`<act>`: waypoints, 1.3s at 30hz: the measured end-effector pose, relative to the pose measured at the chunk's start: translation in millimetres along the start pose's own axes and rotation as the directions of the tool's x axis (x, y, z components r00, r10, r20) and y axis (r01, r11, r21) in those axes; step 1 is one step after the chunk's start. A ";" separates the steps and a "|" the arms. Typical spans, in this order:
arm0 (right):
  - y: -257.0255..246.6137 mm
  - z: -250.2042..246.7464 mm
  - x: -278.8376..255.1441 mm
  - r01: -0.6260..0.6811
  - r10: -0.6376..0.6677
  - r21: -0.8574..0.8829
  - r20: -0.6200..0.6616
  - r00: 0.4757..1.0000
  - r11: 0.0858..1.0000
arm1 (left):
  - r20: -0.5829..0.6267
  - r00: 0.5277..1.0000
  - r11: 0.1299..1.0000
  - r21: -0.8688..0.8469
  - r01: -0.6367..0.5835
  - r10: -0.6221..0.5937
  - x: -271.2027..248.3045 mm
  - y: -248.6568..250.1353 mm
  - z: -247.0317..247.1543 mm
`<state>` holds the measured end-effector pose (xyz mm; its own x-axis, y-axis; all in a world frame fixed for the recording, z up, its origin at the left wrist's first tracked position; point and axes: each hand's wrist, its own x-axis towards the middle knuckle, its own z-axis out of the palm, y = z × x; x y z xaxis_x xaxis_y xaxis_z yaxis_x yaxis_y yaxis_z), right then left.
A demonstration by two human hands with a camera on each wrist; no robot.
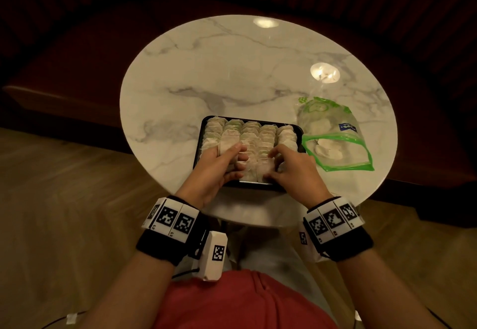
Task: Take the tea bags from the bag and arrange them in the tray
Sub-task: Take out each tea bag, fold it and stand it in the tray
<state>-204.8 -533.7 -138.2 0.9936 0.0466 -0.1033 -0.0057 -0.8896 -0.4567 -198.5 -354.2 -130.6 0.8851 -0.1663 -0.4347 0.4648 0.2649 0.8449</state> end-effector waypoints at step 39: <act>-28.4 -35.7 8.9 0.203 -0.135 0.551 -0.162 0.977 0.810 | 0.175 0.984 0.955 0.284 -0.079 0.029 -8.0 6.9 -9.3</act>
<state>-191.8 -524.3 -94.5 0.9903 0.0919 0.1040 0.1349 -0.4606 -0.8773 -202.2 -342.2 -124.2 0.8803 -0.3219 -0.3485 0.3669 -0.0039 0.9303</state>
